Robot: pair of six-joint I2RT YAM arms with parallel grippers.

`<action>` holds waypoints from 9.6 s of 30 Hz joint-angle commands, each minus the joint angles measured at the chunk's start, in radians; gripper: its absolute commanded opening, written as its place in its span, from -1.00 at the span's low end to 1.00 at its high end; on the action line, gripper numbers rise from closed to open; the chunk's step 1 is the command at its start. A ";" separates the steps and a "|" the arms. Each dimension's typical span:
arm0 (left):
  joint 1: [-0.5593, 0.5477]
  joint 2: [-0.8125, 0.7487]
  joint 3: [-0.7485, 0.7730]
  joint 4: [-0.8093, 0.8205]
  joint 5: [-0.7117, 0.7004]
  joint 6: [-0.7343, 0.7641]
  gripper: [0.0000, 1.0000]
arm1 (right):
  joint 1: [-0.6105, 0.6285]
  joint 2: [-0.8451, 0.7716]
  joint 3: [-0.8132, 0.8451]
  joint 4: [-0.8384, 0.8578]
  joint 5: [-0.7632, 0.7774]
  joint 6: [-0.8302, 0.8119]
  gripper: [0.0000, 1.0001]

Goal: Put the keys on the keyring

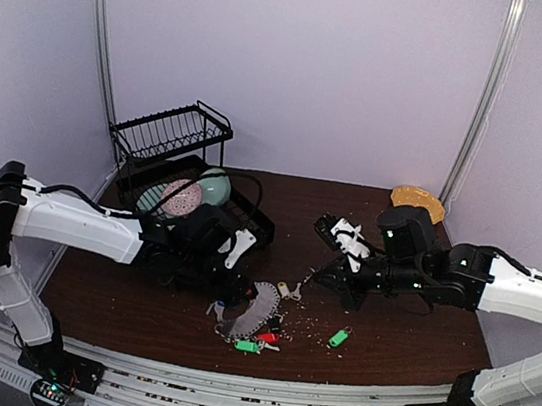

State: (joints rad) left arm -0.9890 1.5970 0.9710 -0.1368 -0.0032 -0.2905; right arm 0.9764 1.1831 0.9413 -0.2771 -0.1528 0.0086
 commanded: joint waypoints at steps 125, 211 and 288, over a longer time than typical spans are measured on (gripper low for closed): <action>-0.117 0.434 0.359 -0.428 -0.022 -0.064 0.12 | -0.030 -0.060 -0.189 0.083 -0.057 0.099 -1.00; -0.051 0.057 0.037 -0.396 0.059 0.326 0.86 | -0.031 -0.178 -0.225 0.061 -0.119 0.057 -1.00; -0.059 0.267 0.145 -0.418 -0.039 -0.055 0.37 | -0.031 -0.182 -0.229 0.057 -0.102 0.059 -1.00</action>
State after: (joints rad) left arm -1.0367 1.8297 1.1305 -0.5510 -0.0235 -0.3149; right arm 0.9508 1.0100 0.7105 -0.2146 -0.2588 0.0750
